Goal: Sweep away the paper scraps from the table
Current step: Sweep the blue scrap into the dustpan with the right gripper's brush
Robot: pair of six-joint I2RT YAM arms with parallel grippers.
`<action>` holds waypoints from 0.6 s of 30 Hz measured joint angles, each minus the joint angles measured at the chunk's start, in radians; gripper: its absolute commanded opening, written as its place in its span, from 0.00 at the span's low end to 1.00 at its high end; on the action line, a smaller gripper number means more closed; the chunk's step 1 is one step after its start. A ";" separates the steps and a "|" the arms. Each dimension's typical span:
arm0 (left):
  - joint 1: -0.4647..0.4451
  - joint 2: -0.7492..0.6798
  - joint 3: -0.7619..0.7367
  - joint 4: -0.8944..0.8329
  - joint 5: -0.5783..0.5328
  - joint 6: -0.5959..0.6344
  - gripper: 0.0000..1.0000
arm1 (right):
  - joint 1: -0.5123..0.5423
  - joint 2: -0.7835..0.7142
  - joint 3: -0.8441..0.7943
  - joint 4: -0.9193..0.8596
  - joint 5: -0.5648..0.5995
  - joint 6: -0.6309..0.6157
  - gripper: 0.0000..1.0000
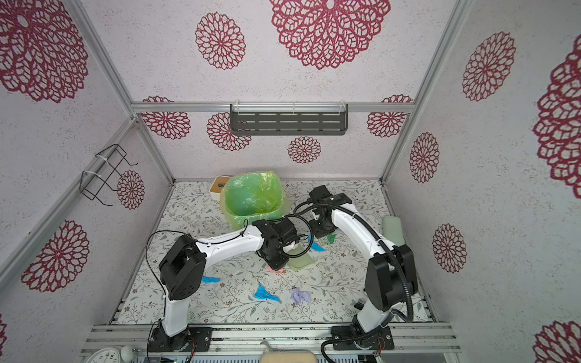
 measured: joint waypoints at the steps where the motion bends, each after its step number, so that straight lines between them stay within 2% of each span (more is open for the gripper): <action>1: 0.000 0.001 0.000 0.000 0.000 0.000 0.08 | 0.001 0.000 0.000 -0.001 -0.011 0.000 0.00; 18: 0.000 0.004 0.011 0.009 0.000 0.000 0.08 | 0.052 -0.121 0.000 -0.087 -0.280 0.047 0.00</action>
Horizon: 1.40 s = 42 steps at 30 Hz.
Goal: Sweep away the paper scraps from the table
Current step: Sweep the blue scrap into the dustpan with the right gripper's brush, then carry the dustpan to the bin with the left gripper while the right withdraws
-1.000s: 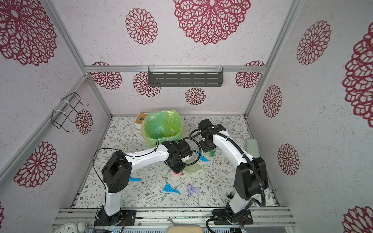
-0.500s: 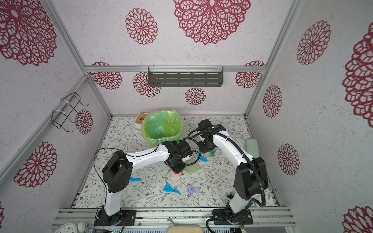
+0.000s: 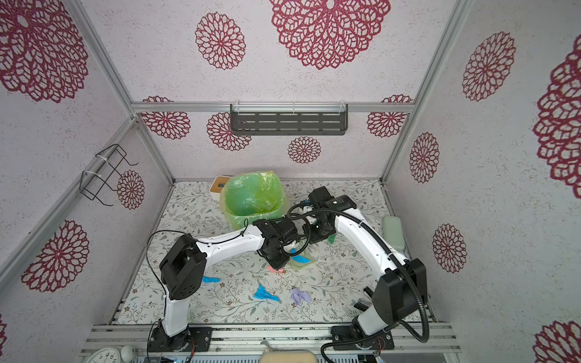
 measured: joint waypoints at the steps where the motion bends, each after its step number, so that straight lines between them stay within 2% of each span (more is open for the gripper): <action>1: 0.000 0.000 0.000 0.000 0.000 0.000 0.08 | 0.000 -0.006 0.000 -0.003 -0.008 0.002 0.00; 4: 0.000 0.000 0.001 0.002 0.001 0.003 0.08 | 0.002 -0.031 0.000 -0.016 -0.039 0.018 0.00; 12: 0.000 0.000 0.002 0.016 0.004 0.003 0.08 | -0.019 -0.072 0.000 -0.052 0.029 0.042 0.00; 21: 0.000 -0.010 -0.017 0.031 0.003 0.002 0.08 | -0.156 -0.138 0.020 -0.056 0.071 0.044 0.00; 28: -0.004 -0.098 -0.049 0.047 -0.001 0.001 0.07 | -0.264 -0.187 0.021 -0.055 0.051 0.044 0.00; 35: -0.098 -0.279 -0.033 0.013 -0.050 -0.021 0.08 | -0.420 -0.249 0.004 -0.011 0.040 0.048 0.00; 42: -0.172 -0.351 0.074 -0.043 -0.078 -0.045 0.08 | -0.433 -0.276 -0.047 0.013 0.017 0.051 0.00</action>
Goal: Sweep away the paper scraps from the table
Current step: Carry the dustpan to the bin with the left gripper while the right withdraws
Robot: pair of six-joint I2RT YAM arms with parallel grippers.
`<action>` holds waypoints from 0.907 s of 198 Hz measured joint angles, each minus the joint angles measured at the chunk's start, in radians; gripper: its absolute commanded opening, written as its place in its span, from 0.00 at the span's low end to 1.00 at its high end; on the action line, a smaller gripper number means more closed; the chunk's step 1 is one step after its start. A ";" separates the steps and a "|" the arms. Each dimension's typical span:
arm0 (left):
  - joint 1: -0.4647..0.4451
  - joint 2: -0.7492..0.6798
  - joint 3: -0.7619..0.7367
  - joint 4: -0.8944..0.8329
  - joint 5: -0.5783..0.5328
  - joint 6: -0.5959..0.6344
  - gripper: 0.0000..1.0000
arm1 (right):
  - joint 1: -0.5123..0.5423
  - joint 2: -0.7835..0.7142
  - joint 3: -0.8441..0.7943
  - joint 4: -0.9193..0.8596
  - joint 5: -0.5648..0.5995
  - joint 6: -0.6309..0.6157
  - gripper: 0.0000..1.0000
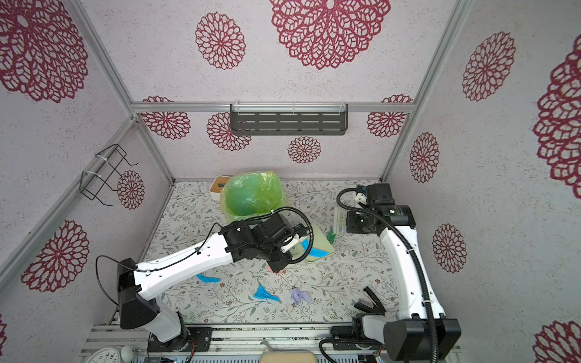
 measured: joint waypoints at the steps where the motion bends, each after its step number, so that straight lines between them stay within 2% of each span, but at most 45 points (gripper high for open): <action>1: 0.000 0.000 0.001 -0.002 -0.001 -0.001 0.08 | -0.001 0.000 -0.001 0.000 0.000 0.000 0.00; 101: 0.013 -0.071 0.237 -0.216 -0.135 -0.052 0.08 | -0.034 -0.027 -0.026 0.025 -0.042 0.000 0.00; 148: 0.112 -0.134 0.260 -0.309 -0.219 -0.071 0.09 | -0.040 -0.027 -0.027 0.046 -0.073 0.000 0.00; 180: 0.214 -0.175 0.252 -0.349 -0.280 -0.070 0.09 | -0.040 -0.024 -0.034 0.060 -0.097 0.000 0.00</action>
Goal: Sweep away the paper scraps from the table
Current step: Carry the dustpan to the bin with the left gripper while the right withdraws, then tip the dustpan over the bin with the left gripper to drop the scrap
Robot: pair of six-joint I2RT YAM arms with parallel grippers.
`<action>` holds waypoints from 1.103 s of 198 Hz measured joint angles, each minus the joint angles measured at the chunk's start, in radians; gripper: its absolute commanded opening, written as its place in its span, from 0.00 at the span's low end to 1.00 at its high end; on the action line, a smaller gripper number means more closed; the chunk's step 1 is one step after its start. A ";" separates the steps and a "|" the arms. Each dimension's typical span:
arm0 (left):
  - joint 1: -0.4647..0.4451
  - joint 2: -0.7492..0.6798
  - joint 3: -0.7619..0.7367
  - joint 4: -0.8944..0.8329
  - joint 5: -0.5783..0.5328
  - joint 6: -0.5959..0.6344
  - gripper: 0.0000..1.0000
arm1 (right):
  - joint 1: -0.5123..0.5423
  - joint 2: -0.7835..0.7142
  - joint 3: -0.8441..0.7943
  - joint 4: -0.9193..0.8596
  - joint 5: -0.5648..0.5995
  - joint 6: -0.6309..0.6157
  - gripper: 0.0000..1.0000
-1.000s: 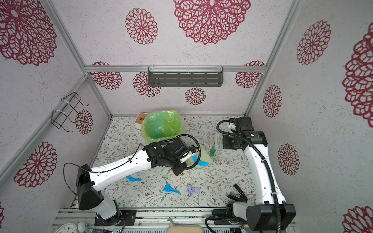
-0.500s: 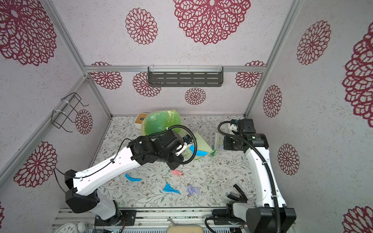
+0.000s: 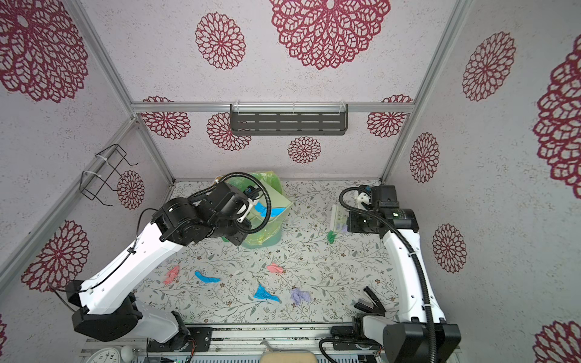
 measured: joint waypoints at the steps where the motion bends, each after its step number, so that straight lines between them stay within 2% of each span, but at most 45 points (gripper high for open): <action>1: 0.005 -0.002 -0.001 -0.001 -0.002 0.000 0.09 | 0.000 0.000 0.000 0.000 0.000 0.000 0.00; 66: 0.249 -0.059 -0.011 -0.020 -0.071 0.055 0.10 | 0.000 0.036 0.000 0.025 -0.030 0.000 0.00; 91: 0.306 -0.055 -0.011 -0.024 -0.104 0.093 0.10 | 0.000 0.043 0.000 0.026 -0.035 0.000 0.00; 149: 0.318 0.027 0.002 -0.065 -0.195 0.187 0.10 | -0.002 0.047 0.000 0.031 -0.058 0.000 0.00; 219: 0.300 0.105 0.095 -0.080 -0.313 0.303 0.10 | -0.002 0.058 0.000 0.038 -0.076 0.000 0.00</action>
